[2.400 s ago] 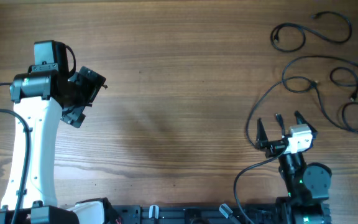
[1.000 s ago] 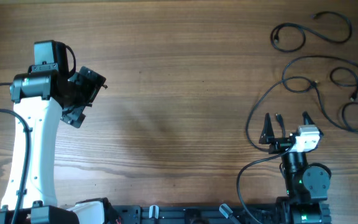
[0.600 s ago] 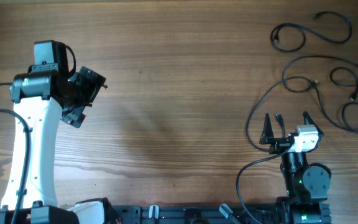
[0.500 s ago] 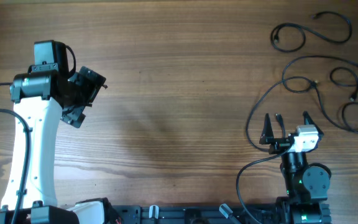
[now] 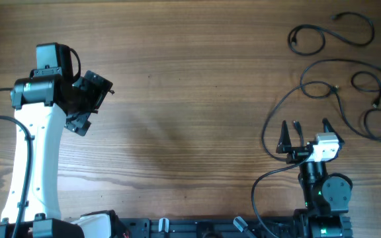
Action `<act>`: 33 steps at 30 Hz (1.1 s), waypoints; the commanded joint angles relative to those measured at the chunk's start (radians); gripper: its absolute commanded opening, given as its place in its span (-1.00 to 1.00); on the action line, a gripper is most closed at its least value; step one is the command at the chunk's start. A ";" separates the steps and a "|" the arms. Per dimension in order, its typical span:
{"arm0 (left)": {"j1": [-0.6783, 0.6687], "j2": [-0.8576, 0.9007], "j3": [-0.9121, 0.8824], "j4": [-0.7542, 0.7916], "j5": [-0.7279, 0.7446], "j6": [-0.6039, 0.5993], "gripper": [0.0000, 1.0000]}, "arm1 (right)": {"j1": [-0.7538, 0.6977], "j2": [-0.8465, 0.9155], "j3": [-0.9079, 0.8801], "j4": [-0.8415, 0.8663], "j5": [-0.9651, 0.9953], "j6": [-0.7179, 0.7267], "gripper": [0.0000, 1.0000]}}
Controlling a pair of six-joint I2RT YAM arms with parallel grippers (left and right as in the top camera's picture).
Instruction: Untangle cables
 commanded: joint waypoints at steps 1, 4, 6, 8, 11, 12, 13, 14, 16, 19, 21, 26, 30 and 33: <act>0.003 0.006 0.002 0.000 0.001 -0.002 1.00 | -0.005 -0.006 -0.001 0.003 -0.016 -0.018 0.99; 0.003 0.010 0.002 0.000 0.001 -0.002 1.00 | -0.005 -0.006 -0.001 0.003 -0.016 -0.018 0.99; 0.003 0.009 0.002 -0.001 -0.008 0.000 1.00 | -0.005 -0.006 -0.001 0.003 -0.016 -0.017 0.99; 0.003 -0.002 0.002 -0.048 -0.073 0.002 1.00 | -0.005 -0.006 -0.001 0.003 -0.016 -0.018 1.00; -0.023 -0.020 0.000 -0.067 -0.104 0.186 1.00 | -0.005 -0.006 -0.001 0.003 -0.016 -0.017 0.99; -0.047 -0.025 0.000 -0.049 -0.104 0.322 1.00 | -0.005 -0.006 -0.001 0.003 -0.016 -0.018 1.00; -0.071 -0.031 0.000 -0.029 -0.098 0.432 1.00 | -0.005 -0.006 -0.001 0.003 -0.016 -0.018 1.00; -0.098 -0.042 0.000 -0.010 -0.083 0.540 1.00 | -0.005 -0.006 -0.001 0.003 -0.016 -0.017 0.99; -0.153 -0.079 0.000 0.025 0.006 0.721 1.00 | -0.005 -0.006 -0.001 0.003 -0.016 -0.017 0.99; -0.188 -0.168 -0.063 0.103 0.066 0.784 1.00 | -0.005 -0.006 -0.001 0.003 -0.016 -0.018 1.00; -0.188 -0.252 -0.164 0.166 0.066 0.784 1.00 | -0.005 -0.006 -0.001 0.003 -0.016 -0.018 0.99; -0.188 -0.462 -0.448 0.360 0.066 0.788 1.00 | -0.005 -0.006 -0.001 0.003 -0.016 -0.018 0.99; -0.188 -0.649 -0.650 0.537 0.065 0.857 1.00 | -0.005 -0.006 -0.001 0.003 -0.016 -0.017 0.99; -0.188 -0.769 -0.726 0.543 0.065 0.921 1.00 | -0.005 -0.006 -0.001 0.003 -0.016 -0.018 0.99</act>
